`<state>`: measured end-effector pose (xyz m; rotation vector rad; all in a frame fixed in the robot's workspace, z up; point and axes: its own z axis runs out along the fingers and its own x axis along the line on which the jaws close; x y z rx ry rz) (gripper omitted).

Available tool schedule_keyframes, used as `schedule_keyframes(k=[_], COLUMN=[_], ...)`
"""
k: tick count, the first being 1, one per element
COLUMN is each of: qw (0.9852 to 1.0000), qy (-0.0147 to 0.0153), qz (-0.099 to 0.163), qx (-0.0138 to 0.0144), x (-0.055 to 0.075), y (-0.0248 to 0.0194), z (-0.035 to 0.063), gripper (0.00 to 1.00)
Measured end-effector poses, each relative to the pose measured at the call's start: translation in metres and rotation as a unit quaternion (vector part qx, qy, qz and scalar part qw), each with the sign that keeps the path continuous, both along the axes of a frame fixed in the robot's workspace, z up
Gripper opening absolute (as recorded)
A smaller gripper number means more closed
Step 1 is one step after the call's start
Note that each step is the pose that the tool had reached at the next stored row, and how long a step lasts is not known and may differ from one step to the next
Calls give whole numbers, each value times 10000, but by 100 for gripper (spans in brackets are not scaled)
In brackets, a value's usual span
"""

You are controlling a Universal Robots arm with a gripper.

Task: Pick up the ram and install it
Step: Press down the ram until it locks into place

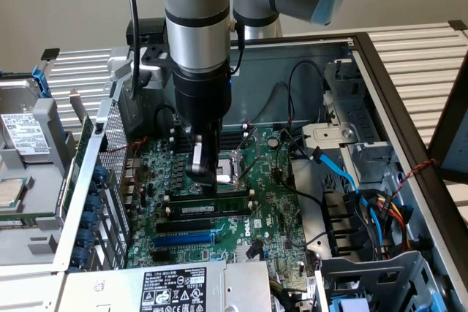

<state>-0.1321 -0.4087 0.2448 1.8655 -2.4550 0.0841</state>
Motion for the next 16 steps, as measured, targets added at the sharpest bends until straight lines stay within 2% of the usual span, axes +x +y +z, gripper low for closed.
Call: schedule_keyframes(k=[8, 9, 11, 13, 14, 16], qw=[9993, 9991, 9987, 9983, 9977, 9973], qy=[71, 90, 153, 204, 241, 254], qz=[-371, -411, -477, -554, -637, -686], qx=[-1, -1, -3, -5, -6, -19], x=[0, 1, 0, 0, 0, 0], y=[0, 0, 0, 0, -1, 0], z=[15, 15, 15, 15, 16, 14], gripper=[11, 11, 11, 11, 11, 11])
